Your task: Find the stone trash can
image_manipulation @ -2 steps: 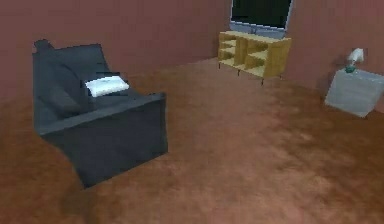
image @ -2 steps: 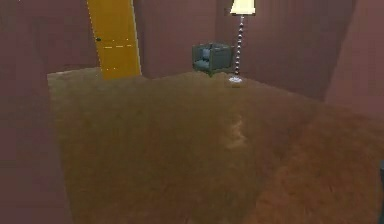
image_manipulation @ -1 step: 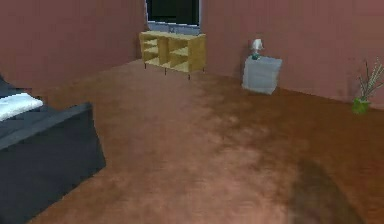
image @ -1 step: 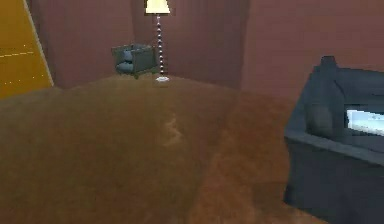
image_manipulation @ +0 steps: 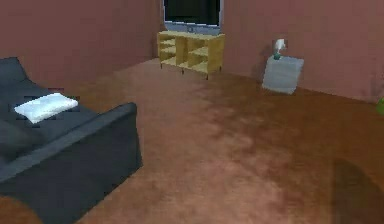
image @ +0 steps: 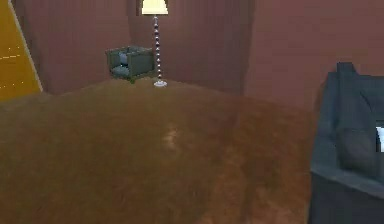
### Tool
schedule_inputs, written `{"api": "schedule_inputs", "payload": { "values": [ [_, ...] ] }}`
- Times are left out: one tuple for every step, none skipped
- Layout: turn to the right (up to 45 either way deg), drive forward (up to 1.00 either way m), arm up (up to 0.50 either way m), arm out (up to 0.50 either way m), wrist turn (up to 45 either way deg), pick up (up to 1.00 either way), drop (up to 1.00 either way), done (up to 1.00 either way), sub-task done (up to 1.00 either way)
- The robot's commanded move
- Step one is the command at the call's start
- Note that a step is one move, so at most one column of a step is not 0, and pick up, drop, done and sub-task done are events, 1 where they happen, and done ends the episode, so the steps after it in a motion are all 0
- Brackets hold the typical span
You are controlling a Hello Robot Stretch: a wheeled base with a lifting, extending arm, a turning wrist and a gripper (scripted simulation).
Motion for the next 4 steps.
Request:
{"api": "schedule_inputs", "payload": {
  "values": [
    [-45.0,0.00,0.00,0.00,0.0,0.00,0.00,0.00,0.00],
    [-6.0,0.00,0.00,0.00,0.0,0.00,0.00,0.00,0.00],
    [0.0,1.00,0.00,0.00,0.0,0.00,0.00,0.00,0.00],
    [0.0,1.00,0.00,0.00,0.0,0.00,0.00,0.00,0.00]
  ]
}}
